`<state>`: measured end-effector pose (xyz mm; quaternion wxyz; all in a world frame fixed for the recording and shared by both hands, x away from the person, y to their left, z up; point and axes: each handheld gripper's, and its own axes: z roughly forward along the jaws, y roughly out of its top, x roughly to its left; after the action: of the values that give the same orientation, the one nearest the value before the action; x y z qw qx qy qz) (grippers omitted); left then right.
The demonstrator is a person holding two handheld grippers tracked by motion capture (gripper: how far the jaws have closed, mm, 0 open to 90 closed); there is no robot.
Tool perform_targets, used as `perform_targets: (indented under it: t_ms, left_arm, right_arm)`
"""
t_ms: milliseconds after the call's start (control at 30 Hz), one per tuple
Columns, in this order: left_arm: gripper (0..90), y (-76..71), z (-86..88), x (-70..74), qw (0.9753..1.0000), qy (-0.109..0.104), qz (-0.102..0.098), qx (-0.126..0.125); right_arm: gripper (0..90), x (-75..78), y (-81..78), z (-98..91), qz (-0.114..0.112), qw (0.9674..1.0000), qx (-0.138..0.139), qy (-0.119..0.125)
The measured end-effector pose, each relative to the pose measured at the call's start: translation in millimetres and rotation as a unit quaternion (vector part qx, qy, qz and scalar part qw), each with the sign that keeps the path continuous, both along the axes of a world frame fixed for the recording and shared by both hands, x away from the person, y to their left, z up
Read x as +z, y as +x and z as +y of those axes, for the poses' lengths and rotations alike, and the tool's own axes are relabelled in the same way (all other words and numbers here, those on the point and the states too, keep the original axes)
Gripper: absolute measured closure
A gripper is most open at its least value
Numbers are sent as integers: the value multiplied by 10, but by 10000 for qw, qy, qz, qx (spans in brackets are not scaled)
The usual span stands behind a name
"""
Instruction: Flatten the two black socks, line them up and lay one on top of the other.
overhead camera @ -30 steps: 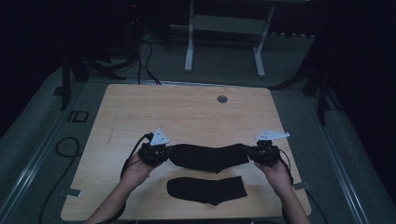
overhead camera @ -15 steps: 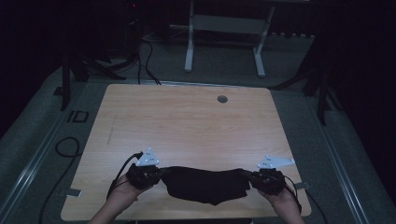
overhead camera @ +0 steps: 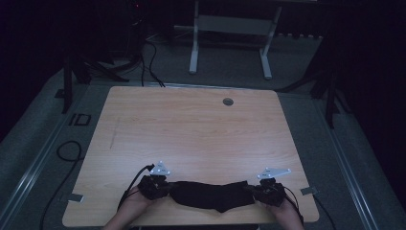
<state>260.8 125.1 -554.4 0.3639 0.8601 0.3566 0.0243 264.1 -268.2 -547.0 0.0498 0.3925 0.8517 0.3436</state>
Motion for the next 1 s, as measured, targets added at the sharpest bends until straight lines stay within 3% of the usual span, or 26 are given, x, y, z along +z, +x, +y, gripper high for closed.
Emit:
perform_targets:
  t_ms: [167,367,633,700,733,833,933,1000]
  left_arm:
    - [868,2,-7,-23,10000,-10,-36,40]
    - [867,12,-26,-10,10000,-63,16,-39]
    - [866,39,-14,-36,10000,-60,22,22]
    - [863,38,-15,-32,10000,-54,9,24]
    - [857,38,-8,-21,10000,-69,-4,41]
    - [739,37,43,48,9997,-223,-34,116]
    - [600,13,118,164,9986,-375,-255,254]
    - [599,-11,162,240,9971,-433,-468,411]
  right_arm:
    - [850,0,40,-8,-29,10000,-58,-8]
    - [850,191,83,-50,-314,9993,-150,114]
    - [837,13,121,-13,-30,9999,-126,-44]
    - [774,27,129,-28,-28,9999,-130,-43]
    - [697,44,131,-40,-49,9998,-169,-28]
    - [562,141,132,-102,-133,9994,-297,150]
    - [582,267,103,-155,-331,9982,-393,294]
    - [628,331,72,-148,-450,9978,-371,310]
